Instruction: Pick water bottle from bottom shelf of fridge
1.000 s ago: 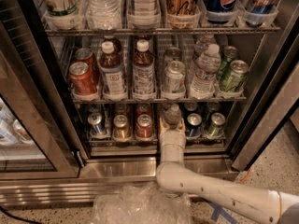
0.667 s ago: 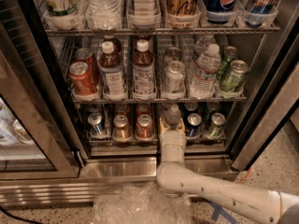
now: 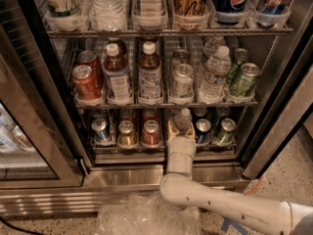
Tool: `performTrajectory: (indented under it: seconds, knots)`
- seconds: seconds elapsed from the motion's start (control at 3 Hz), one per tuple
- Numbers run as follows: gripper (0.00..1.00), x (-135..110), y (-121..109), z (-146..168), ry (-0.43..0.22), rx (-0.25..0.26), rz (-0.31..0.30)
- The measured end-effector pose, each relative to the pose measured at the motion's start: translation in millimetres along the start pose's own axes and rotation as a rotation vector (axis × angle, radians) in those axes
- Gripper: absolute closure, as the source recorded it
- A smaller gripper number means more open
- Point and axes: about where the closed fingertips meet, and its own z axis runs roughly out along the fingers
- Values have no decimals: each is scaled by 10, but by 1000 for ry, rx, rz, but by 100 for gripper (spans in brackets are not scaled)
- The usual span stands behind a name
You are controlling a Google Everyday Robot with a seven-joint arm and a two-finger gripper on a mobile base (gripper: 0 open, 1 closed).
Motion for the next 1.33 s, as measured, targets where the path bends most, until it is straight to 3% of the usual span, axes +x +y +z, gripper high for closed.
performTrajectory:
  seconds: [0.33,0.67,1.33]
  knots:
    - [100,-227,-1,-93,-82,23,18]
    - [100,-339,38,-217,-100,5,45]
    - [100,-482,-106,-360,-9,-83,58]
